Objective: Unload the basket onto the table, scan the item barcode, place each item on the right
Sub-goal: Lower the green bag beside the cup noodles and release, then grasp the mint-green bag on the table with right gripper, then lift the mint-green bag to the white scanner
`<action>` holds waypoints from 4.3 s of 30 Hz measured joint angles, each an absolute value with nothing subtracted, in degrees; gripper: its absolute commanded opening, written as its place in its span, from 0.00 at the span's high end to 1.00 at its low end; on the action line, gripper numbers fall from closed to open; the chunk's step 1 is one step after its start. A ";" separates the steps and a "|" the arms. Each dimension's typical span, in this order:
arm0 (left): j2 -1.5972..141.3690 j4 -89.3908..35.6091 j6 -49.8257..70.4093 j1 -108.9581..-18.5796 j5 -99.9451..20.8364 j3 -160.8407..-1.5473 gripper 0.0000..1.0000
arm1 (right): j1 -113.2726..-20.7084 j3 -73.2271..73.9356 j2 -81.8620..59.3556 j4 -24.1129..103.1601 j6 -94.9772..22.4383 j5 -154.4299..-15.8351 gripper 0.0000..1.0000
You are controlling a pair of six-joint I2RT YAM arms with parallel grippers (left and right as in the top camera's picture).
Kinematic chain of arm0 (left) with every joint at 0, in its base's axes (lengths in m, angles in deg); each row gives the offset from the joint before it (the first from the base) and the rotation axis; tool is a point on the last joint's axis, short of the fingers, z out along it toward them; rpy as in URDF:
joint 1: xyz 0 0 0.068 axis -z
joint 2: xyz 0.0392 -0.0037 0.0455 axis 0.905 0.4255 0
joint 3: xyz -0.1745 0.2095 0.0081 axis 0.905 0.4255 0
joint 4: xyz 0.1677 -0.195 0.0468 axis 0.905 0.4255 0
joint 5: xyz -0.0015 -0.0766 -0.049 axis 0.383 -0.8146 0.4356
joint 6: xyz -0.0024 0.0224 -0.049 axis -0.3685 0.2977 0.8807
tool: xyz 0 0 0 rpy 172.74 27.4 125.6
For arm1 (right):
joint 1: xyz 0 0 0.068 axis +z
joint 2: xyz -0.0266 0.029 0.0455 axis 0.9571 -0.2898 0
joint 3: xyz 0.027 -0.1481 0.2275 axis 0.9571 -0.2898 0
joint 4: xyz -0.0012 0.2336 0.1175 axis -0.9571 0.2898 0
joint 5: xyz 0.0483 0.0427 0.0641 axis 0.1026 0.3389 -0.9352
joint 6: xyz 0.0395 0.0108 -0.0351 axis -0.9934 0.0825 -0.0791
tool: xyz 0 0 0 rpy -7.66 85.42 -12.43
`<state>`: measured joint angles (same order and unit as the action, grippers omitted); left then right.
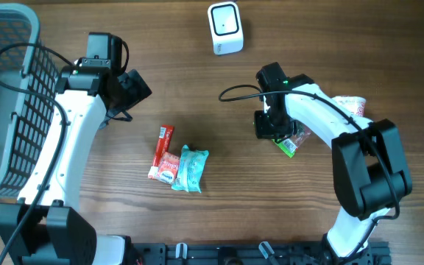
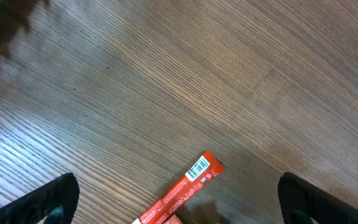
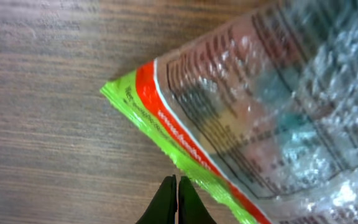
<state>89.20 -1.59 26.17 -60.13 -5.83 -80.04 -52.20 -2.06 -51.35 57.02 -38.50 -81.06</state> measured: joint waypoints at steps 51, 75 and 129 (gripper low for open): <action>89.20 -1.59 26.15 -60.13 -5.83 -80.04 0.00 | -33.49 -5.56 -48.49 44.74 -44.27 -89.62 0.96; 89.20 -1.61 26.15 -60.13 -5.85 -80.04 0.00 | -45.08 -12.90 -48.49 28.19 -41.21 -100.99 0.38; 89.20 -4.17 26.15 -72.44 -4.32 -80.04 0.00 | -47.18 -14.61 -20.95 40.65 -19.29 -114.10 0.96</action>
<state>89.20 -4.17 26.15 -72.44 -4.32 -80.04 -47.18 -14.61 -20.95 40.65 -19.29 -114.10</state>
